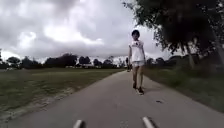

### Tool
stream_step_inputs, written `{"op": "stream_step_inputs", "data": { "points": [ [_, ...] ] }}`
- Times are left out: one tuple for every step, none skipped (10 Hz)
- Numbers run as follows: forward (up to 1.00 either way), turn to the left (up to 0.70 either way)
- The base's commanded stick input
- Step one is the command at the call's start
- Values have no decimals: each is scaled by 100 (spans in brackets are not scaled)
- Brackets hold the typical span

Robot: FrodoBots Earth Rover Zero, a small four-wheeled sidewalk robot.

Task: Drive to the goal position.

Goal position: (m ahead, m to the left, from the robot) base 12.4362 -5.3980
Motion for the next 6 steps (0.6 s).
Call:
{"op": "stream_step_inputs", "data": {
  "points": [
    [70,0],
    [70,0],
    [70,0],
    [70,0],
    [70,0],
    [70,0]
  ]
}}
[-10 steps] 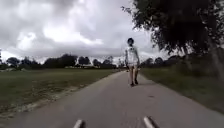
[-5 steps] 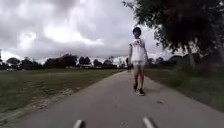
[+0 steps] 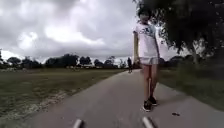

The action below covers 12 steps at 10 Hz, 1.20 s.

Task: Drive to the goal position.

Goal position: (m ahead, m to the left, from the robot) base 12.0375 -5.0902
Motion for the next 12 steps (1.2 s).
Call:
{"op": "stream_step_inputs", "data": {
  "points": [
    [70,0],
    [70,0],
    [70,0],
    [70,0],
    [70,0],
    [70,-28],
    [70,-35],
    [70,-35],
    [70,-35],
    [70,-12],
    [70,0],
    [70,0]
  ]
}}
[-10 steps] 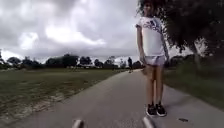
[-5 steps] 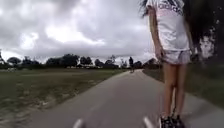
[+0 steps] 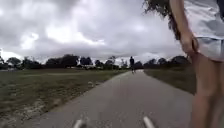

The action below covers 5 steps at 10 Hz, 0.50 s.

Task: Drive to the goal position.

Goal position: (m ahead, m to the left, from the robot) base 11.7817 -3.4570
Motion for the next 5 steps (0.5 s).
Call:
{"op": "stream_step_inputs", "data": {
  "points": [
    [70,0],
    [70,0],
    [70,0],
    [70,0],
    [70,0]
  ]
}}
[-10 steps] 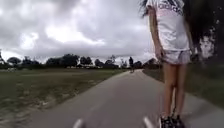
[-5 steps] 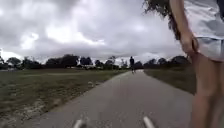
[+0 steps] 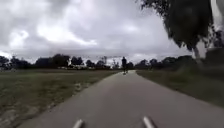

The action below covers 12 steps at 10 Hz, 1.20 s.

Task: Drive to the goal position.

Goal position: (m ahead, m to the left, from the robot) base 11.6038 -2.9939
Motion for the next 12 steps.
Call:
{"op": "stream_step_inputs", "data": {
  "points": [
    [70,0],
    [70,-8],
    [70,-23],
    [70,-17],
    [70,0],
    [70,0],
    [70,0],
    [70,0],
    [70,0],
    [70,0],
    [70,0],
    [70,-5]
  ]
}}
